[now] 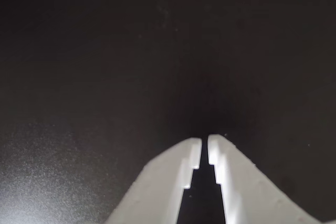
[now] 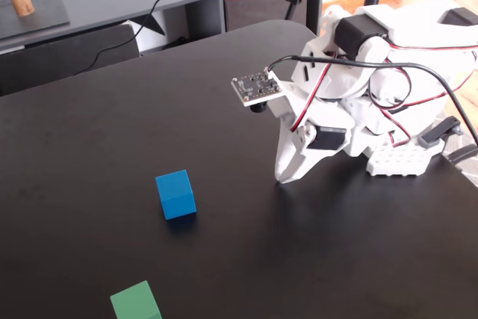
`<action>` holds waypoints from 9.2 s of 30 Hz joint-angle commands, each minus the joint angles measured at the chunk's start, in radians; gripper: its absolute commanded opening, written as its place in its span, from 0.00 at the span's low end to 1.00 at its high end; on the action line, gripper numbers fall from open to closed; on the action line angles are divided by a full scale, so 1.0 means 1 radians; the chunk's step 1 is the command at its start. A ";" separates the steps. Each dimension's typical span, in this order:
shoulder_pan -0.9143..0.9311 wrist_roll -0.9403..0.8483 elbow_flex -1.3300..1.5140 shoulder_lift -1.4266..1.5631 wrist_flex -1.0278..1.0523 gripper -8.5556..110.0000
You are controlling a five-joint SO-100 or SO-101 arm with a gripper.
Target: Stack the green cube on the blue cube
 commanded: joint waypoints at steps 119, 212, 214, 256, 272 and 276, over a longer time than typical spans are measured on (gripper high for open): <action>-0.110 0.026 -1.387 -2.043 -0.940 0.54; 0.147 -0.021 -0.922 -1.266 -0.578 0.11; 0.155 -0.031 -0.925 -1.281 -0.604 0.11; 0.236 -0.169 -0.752 -1.347 -0.890 0.39; 0.250 -0.164 -0.752 -1.325 -0.902 0.40; 0.252 -0.161 -0.752 -1.289 -0.884 0.40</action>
